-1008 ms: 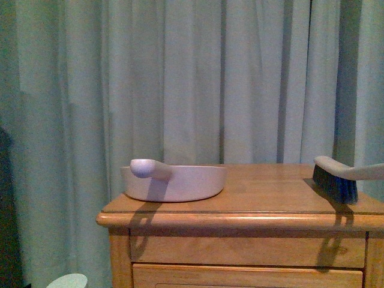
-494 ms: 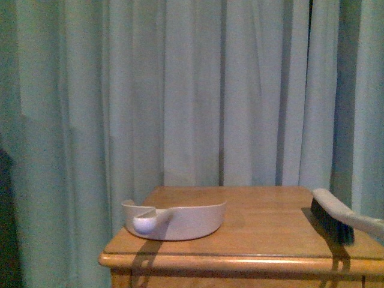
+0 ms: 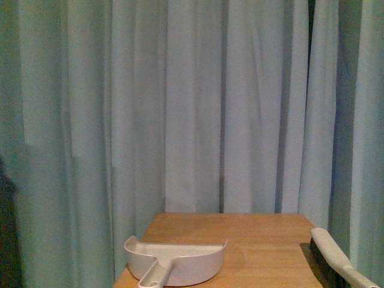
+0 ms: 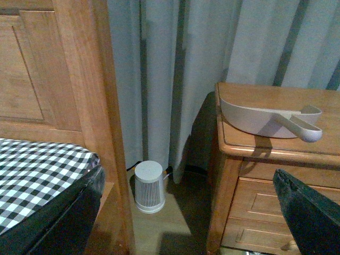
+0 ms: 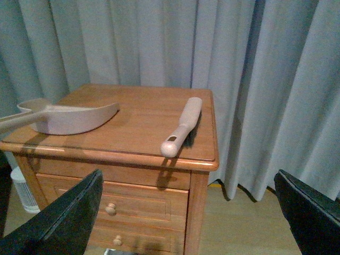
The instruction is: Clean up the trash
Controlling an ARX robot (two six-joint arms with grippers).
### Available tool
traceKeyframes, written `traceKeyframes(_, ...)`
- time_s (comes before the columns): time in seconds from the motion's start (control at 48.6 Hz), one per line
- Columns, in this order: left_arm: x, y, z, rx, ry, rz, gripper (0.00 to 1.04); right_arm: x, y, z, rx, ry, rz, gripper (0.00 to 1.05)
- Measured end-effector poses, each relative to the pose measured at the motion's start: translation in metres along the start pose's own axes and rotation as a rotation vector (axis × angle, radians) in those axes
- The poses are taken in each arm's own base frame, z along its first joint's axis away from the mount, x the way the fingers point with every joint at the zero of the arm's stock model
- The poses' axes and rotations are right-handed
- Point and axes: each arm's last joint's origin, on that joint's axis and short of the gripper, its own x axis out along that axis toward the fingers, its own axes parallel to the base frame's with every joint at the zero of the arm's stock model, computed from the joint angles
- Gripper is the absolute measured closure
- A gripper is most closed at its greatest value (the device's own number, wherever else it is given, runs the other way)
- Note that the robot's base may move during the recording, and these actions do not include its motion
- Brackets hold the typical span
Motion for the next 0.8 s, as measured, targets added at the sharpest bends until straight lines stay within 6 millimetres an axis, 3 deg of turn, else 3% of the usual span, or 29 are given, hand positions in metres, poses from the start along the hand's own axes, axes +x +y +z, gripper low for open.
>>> traceKeyframes(0.185,0.005,-0.003,-0.008,-0.117,0.270,-0.103,0.08,0.000,0.000,0.000,0.000,0.000,0.000,0.07)
traceKeyframes(0.267,0.011,-0.006,-0.002,-0.110,0.317,-0.116,0.08,0.000,0.000,0.000,0.000,0.000,0.000,0.07)
traceKeyframes(0.514,0.072,-0.033,0.076,0.020,0.327,-0.178,0.08,0.000,0.000,0.000,0.000,0.000,0.000,0.07)
traceKeyframes(0.741,0.137,-0.066,0.123,0.079,0.388,-0.210,0.08,0.000,0.000,0.000,0.000,0.000,0.000,0.07)
traceKeyframes(0.802,0.165,-0.081,0.135,0.107,0.403,-0.204,0.08,0.000,0.000,0.000,0.000,0.000,0.000,0.07)
